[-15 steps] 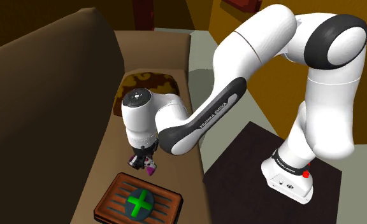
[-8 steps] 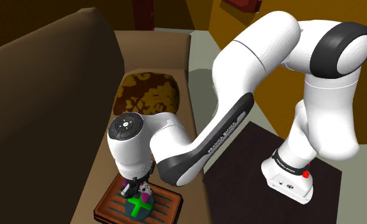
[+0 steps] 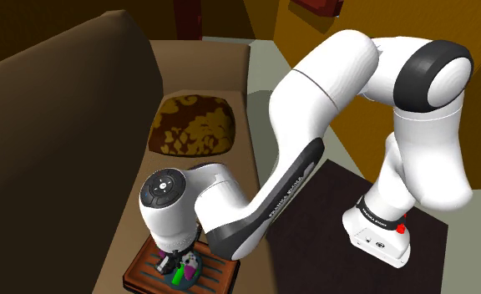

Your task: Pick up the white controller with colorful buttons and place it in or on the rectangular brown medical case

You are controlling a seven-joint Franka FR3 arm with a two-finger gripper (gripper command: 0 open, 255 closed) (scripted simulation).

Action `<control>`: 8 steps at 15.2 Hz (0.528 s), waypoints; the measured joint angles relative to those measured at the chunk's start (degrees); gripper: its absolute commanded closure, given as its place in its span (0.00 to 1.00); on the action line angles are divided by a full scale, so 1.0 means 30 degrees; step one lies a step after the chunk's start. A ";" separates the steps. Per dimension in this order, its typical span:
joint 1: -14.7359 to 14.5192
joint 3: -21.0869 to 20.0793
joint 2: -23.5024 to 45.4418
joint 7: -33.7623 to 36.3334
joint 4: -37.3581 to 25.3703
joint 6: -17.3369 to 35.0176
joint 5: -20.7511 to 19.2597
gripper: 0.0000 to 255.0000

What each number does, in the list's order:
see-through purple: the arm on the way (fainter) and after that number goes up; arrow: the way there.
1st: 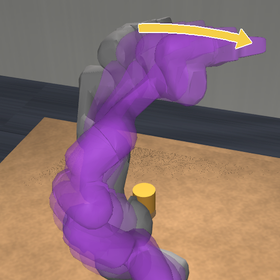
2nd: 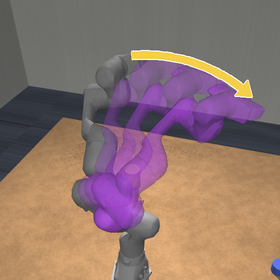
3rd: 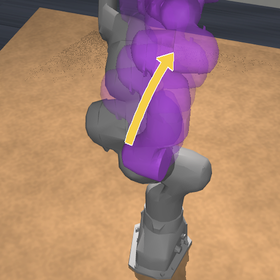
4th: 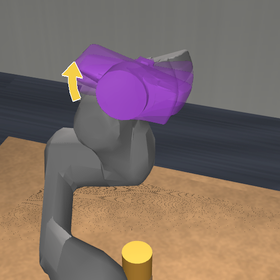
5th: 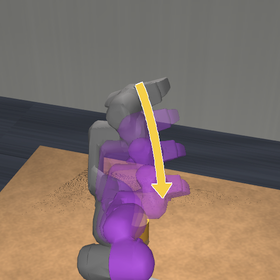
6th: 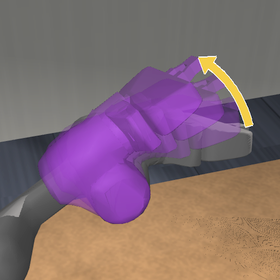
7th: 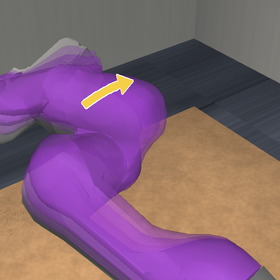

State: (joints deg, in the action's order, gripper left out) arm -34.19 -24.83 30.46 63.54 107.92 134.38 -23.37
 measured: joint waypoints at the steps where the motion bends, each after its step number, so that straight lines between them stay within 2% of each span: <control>1: -0.0071 0.0078 0.0182 0.0104 0.0000 0.0165 -0.0115 1.00; 8: -0.0468 0.0659 0.1452 0.0654 -0.0040 0.1313 -0.0889 1.00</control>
State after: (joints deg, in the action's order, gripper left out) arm -35.59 -22.86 34.82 65.50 107.80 138.32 -26.04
